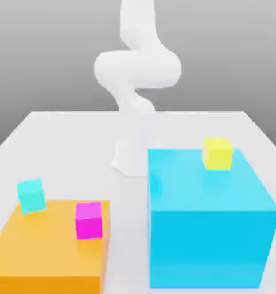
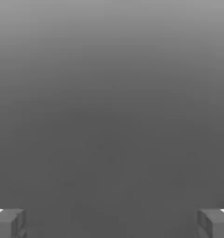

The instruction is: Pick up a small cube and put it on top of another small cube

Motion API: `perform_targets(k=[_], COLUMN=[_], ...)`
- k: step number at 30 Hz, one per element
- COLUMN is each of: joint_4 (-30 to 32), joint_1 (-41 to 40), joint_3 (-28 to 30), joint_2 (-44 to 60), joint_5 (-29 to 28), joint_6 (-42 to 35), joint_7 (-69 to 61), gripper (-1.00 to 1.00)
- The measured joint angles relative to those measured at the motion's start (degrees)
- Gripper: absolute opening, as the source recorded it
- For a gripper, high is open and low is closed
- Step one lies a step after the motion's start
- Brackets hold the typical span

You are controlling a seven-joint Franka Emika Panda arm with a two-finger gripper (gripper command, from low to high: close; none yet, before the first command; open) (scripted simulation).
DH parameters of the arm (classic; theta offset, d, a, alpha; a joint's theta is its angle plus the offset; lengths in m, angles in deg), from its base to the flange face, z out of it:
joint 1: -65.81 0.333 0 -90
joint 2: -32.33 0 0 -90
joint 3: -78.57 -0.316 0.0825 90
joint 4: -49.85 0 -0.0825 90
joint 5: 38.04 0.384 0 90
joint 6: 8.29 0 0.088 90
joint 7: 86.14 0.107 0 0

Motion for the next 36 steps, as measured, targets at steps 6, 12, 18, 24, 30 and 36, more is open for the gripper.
perform_targets(k=[6, 12, 18, 24, 30, 36], joint_4=[-3.9, -7.6, -11.4, -15.2, -19.0, -22.8], joint_1=[2.4, 4.4, 7.3, 11.3, 15.3, 19.6], joint_3=[-2.8, -6.0, -9.1, -10.5, -11.7, -11.7], joint_2=[12.8, 25.2, 37.7, 50.4, 63.1, 75.7], joint_5=[0.1, -0.8, -3.0, -6.1, -9.2, -12.0], joint_6=[1.5, 2.9, 4.3, 5.7, 6.9, 9.3], joint_7=[-1.0, -1.2, -0.5, 0.8, 2.0, 3.0], gripper=[0.00, 0.00, 0.00, 0.00, 0.00, 0.00])
